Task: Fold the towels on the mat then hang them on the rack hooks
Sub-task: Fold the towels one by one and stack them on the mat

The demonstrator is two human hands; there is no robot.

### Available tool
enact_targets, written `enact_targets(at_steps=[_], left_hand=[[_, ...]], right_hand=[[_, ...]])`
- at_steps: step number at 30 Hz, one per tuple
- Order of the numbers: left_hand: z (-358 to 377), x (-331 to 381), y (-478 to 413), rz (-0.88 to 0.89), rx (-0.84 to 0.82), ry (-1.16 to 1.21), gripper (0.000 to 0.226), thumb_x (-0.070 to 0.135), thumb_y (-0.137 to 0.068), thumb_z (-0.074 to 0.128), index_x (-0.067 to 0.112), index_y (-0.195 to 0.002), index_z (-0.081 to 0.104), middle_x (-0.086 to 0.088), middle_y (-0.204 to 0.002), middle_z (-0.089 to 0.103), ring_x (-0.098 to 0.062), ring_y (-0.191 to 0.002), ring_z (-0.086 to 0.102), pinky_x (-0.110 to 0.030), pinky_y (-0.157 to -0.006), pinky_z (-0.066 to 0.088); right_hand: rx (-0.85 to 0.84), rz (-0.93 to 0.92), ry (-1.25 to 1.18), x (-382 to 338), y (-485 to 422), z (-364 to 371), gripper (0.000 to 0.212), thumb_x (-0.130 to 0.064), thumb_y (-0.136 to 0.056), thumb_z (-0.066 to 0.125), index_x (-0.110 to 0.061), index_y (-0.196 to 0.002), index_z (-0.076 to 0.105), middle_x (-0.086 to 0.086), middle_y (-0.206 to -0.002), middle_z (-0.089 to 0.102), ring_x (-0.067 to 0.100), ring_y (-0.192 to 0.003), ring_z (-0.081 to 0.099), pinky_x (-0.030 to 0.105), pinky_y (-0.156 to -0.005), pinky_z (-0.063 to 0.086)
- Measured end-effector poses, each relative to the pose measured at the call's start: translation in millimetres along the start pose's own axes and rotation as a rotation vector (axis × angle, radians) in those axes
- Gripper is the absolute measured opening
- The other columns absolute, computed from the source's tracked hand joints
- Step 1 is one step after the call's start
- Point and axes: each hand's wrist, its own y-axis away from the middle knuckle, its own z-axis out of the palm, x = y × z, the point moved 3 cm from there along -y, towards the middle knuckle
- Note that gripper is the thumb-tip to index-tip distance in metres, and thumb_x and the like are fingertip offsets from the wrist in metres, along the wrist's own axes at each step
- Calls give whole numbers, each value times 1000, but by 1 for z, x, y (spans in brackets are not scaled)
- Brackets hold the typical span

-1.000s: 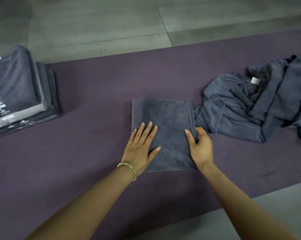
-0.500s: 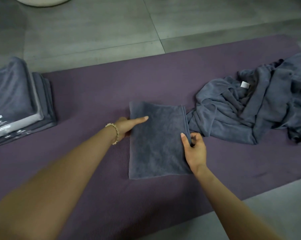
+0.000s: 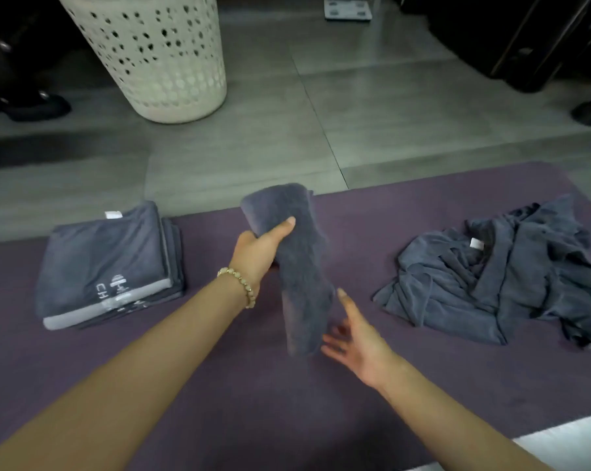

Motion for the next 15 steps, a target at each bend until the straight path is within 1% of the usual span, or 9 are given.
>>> enact_targets(at_steps=[1, 3, 6, 9, 10, 11, 13, 14, 15], left_hand=[[-11, 13, 10, 25, 33, 46, 35, 31, -80, 74, 5, -102, 67, -6, -95, 74, -17, -86, 71, -27, -71, 55], [-37, 35, 26, 68, 95, 145, 35, 31, -81, 73, 6, -104, 67, -6, -95, 74, -17, -89, 70, -29, -75, 55], [-82, 63, 47, 101, 123, 271, 37, 29, -81, 72, 7, -110, 66, -7, -99, 73, -20, -92, 70, -30, -74, 55], [-132, 81, 73, 97, 51, 407, 20, 22, -88, 61, 8, -100, 69, -7, -93, 74, -21, -89, 71, -26, -64, 56], [-153, 80, 80, 80, 17, 480, 21, 23, -90, 55, 9, -97, 69, -7, -92, 74, -21, -85, 71, -27, -63, 57], [-174, 75, 87, 45, -16, 562, 28, 30, -93, 50, 9, -97, 69, -8, -94, 73, -22, -85, 71, -30, -64, 58], [-219, 59, 97, -63, -40, 673, 49, 53, -91, 44, 12, -104, 69, -11, -107, 71, -26, -97, 68, -42, -78, 57], [-239, 49, 101, -124, -44, 687, 58, 62, -87, 44, 13, -107, 68, -11, -111, 69, -27, -102, 65, -47, -83, 54], [-255, 39, 105, -184, -38, 675, 61, 65, -84, 47, 13, -105, 70, -11, -109, 70, -28, -100, 66, -48, -82, 54]], right_hand=[[-137, 92, -53, 3, 14, 23, 64, -62, -79, 59, -8, -114, 53, 13, -123, 55, 30, -108, 59, 45, -89, 51], [-359, 181, -77, 6, 38, 63, 68, -64, -81, 55, -6, -115, 59, 17, -120, 60, 35, -109, 61, 50, -93, 49], [-554, 109, -169, -7, 65, 112, 58, -55, -86, 58, -10, -121, 63, 11, -111, 67, 28, -101, 66, 45, -98, 48], [-562, -30, -158, -25, 86, 147, 42, -34, -94, 55, -7, -125, 61, 9, -116, 69, 19, -102, 68, 28, -88, 54], [-546, -76, -119, -30, 89, 155, 39, -28, -94, 55, -5, -124, 61, 10, -114, 70, 17, -100, 69, 25, -82, 56], [-529, -115, -69, -34, 92, 161, 36, -23, -93, 56, -2, -122, 61, 10, -110, 71, 17, -95, 70, 24, -75, 58], [-504, -193, 63, -43, 97, 171, 34, -14, -89, 59, 2, -120, 61, 12, -101, 73, 18, -83, 72, 24, -64, 57], [-491, -233, 150, -48, 101, 175, 34, -10, -88, 61, 3, -120, 61, 13, -99, 73, 19, -80, 72, 24, -61, 57], [-484, -271, 245, -52, 104, 180, 34, -7, -87, 62, 3, -120, 60, 14, -99, 73, 20, -79, 72, 25, -61, 57]])
